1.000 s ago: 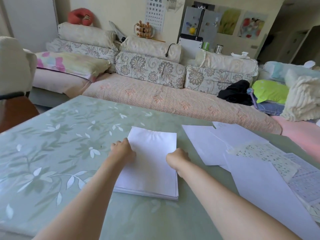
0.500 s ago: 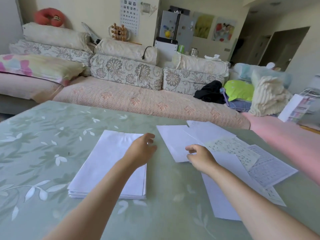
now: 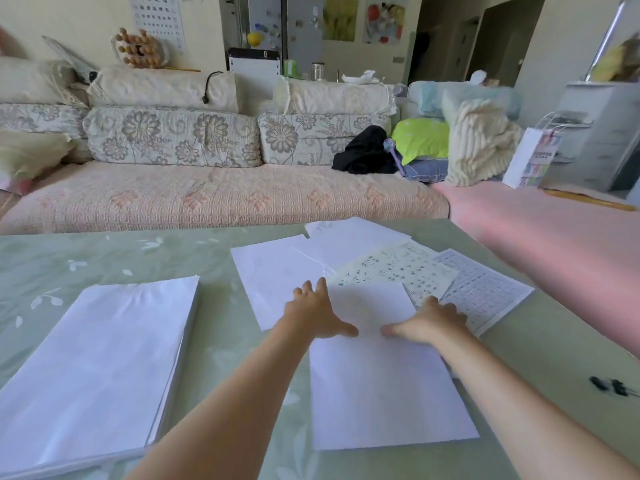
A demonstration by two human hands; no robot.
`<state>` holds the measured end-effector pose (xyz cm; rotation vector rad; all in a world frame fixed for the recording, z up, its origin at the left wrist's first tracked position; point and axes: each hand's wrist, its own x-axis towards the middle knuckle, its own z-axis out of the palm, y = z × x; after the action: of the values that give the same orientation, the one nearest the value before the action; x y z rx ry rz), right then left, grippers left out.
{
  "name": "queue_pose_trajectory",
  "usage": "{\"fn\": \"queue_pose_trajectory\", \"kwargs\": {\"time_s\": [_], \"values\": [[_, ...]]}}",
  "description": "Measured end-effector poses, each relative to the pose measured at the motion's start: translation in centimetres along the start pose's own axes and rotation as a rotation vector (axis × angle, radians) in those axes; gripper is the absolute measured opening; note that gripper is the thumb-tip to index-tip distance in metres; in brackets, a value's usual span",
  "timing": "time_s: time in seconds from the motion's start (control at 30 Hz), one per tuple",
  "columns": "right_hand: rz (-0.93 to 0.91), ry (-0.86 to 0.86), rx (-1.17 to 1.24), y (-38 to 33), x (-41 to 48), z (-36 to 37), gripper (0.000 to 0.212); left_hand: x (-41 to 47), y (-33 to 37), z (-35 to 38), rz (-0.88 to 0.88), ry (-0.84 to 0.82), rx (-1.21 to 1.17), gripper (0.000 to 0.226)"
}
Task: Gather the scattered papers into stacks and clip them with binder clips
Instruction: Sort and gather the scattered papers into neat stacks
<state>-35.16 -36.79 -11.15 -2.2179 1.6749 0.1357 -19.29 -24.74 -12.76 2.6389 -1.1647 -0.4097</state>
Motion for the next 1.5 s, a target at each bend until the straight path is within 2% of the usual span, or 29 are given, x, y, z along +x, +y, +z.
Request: {"fn": "queue_pose_trajectory", "kwargs": {"time_s": [0.07,0.17,0.27,0.3,0.37,0.4,0.47,0.53,0.73,0.8,0.9,1.0,1.17,1.3,1.4,1.5], "values": [[-0.003,-0.022,0.129,0.1,0.3,-0.1,0.111,0.8,0.1,0.5,0.01,0.005,0.076,0.117],[-0.065,-0.096,0.33,0.3,1.0,-0.4,0.08,1.3,0.1,0.8,0.014,0.018,0.07,0.116],[-0.101,-0.143,0.423,0.6,1.4,-0.4,0.081,1.4,0.2,0.8,0.026,0.017,0.058,0.112],[-0.107,-0.127,0.445,0.8,1.9,-0.4,0.076,1.5,0.1,0.8,0.028,0.023,0.048,0.108],[-0.099,-0.046,0.544,1.6,2.9,-0.9,0.044,2.0,0.0,0.7,0.014,0.072,-0.011,0.091],[-0.08,0.032,0.615,2.2,3.6,-1.3,0.027,2.3,-0.1,0.6,0.002,0.108,-0.054,0.08],[-0.032,0.214,0.751,3.5,4.9,-2.1,0.01,3.2,-0.1,0.3,-0.005,0.164,-0.094,0.066],[-0.005,0.323,0.825,4.7,6.2,-2.3,0.024,4.3,0.3,-0.1,0.014,0.182,-0.086,0.06],[-0.046,0.374,0.822,5.6,8.6,-1.2,0.072,9.0,3.3,0.3,0.012,0.048,0.029,0.064],[-0.084,0.345,0.771,5.8,9.4,-0.8,0.071,10.3,4.3,0.6,-0.015,0.028,0.075,0.068],[-0.087,0.3,0.719,6.2,10.0,-0.3,0.055,11.6,5.6,0.6,-0.059,0.059,0.134,0.078],[-0.09,0.296,0.683,6.2,10.4,0.0,0.052,13.1,6.3,-0.4,-0.107,0.001,-0.016,0.081],[-0.138,0.283,0.596,5.9,10.3,-0.1,0.056,13.4,6.7,-1.3,-0.061,-0.083,-0.114,0.052],[-0.191,0.246,0.589,5.7,10.0,-0.4,0.062,12.2,6.1,-1.6,-0.049,-0.092,-0.346,0.031],[-0.164,0.263,0.547,5.2,9.6,-0.3,0.071,10.1,4.6,-1.9,-0.054,-0.082,-0.546,0.03],[-0.145,0.216,0.494,4.4,9.2,-0.2,0.068,7.6,2.9,-1.9,-0.099,-0.106,-0.551,0.024]]}}
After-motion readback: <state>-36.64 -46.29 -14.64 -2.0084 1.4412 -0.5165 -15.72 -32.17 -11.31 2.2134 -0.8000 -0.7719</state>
